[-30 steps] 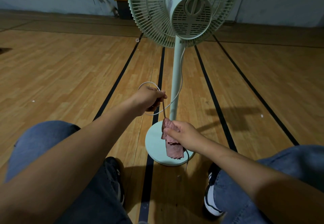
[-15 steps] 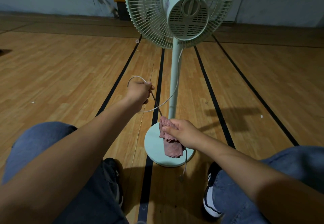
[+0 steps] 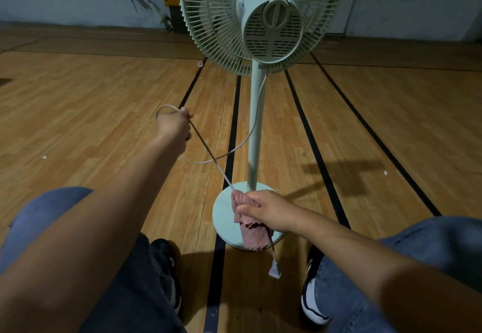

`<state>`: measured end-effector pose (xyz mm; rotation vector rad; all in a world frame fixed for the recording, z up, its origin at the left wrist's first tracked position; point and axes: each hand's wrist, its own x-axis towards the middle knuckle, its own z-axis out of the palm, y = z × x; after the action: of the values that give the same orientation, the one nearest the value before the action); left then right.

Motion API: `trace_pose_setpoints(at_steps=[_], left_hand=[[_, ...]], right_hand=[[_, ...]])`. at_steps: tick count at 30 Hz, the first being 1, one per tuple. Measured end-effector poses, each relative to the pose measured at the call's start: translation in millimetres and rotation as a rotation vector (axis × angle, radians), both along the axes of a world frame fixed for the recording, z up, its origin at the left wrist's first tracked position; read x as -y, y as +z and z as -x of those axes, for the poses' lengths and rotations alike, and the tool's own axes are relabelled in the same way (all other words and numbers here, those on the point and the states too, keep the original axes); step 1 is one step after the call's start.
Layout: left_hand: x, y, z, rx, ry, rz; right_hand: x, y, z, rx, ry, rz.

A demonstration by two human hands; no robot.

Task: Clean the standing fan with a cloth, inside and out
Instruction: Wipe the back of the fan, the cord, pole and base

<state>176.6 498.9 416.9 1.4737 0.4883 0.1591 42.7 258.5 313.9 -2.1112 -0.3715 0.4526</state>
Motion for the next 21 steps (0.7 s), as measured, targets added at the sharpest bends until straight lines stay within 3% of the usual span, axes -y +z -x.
trace_pose_setpoints(at_steps=[7, 10, 17, 19, 21], left_hand=[[-25, 22, -4, -0.111, 0.204, 0.231], [-25, 21, 1, -0.096, 0.176, 0.243], [1, -7, 25, -0.296, -0.372, 0.333], [13, -12, 33, -0.338, -0.536, 0.188], [23, -17, 39, -0.388, -0.707, -0.085]], right_hand=[[4, -9, 2, -0.017, 0.032, 0.077], [6, -8, -1, -0.003, 0.013, 0.053], [8, 3, -9, -0.004, -0.072, -0.088], [7, 5, -10, 0.002, -0.073, -0.109], [8, 5, -11, 0.004, -0.082, -0.137]])
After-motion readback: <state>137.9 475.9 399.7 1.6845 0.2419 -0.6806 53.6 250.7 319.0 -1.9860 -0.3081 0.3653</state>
